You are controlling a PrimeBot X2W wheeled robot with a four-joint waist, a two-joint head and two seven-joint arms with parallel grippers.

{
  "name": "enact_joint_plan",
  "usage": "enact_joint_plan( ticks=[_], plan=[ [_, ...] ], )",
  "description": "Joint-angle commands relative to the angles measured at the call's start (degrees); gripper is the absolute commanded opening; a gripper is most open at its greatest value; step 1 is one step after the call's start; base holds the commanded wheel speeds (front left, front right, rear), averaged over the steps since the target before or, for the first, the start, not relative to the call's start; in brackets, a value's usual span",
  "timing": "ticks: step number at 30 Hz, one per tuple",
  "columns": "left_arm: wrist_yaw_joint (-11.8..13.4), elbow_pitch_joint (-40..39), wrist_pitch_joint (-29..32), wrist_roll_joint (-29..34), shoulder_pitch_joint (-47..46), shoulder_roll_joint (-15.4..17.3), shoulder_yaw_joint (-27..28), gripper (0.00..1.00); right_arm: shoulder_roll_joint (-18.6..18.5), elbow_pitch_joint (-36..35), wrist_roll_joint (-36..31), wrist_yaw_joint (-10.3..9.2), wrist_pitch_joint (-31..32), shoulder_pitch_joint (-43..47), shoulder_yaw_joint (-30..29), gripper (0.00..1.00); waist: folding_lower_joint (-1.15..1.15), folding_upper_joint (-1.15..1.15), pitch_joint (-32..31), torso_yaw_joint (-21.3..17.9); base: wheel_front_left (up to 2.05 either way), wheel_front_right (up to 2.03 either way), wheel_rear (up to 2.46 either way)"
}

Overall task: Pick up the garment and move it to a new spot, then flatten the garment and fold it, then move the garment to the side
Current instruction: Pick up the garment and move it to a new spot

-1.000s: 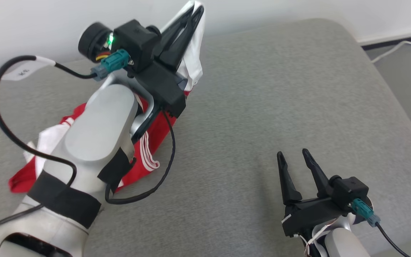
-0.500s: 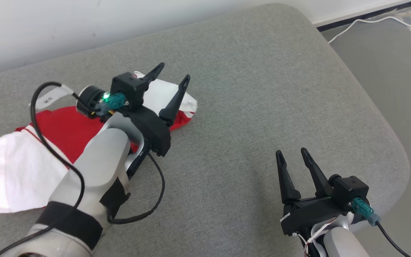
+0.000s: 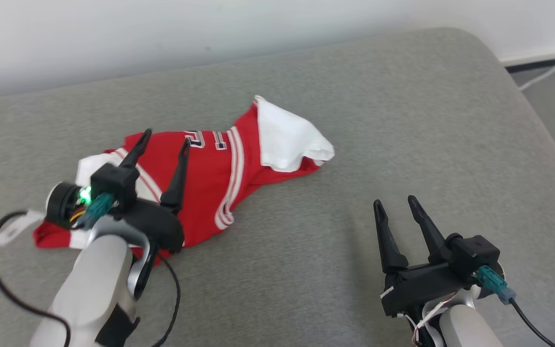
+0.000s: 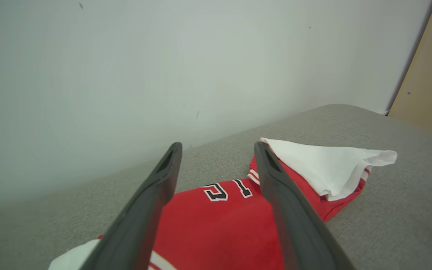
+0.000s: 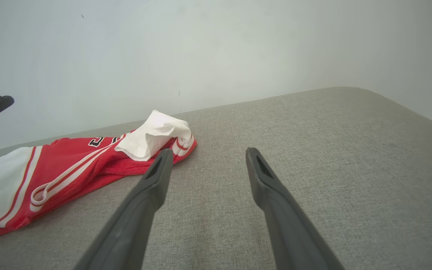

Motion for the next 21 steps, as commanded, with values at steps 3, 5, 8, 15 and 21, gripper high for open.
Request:
enact_joint_plan(
  ticks=[3,5,8,15,21],
  plan=[
    [1.12,-2.97,-0.09,1.53,4.73,0.64,2.69,1.00,-0.48,0.13,-0.29,0.02,-0.01,0.76,0.45,1.00,0.00,0.00,-2.27,6.16,0.00,0.00,0.00],
    [1.62,-4.68,-0.09,2.34,7.49,0.94,4.59,1.00,-0.77,0.22,-0.45,0.02,-0.02,0.97,0.84,1.00,0.00,0.00,-2.75,7.72,0.00,0.00,0.00],
    [2.22,-7.06,-0.09,3.55,11.29,1.35,7.36,1.00,-1.07,0.27,-0.44,0.02,-0.01,1.07,0.55,1.00,0.00,0.00,-3.37,9.63,0.00,0.00,0.00],
    [4.14,-12.60,-0.09,6.07,22.46,0.69,14.48,1.00,-1.96,0.80,-0.22,0.02,-0.01,1.94,2.07,1.00,0.00,0.00,-5.29,13.32,0.00,0.00,0.00],
    [4.45,-16.40,-0.09,7.83,30.08,-0.59,18.62,1.00,-2.29,0.75,-0.50,0.02,-0.01,2.38,2.75,1.00,0.00,0.00,-5.66,15.76,0.00,0.00,0.00]
  ],
)
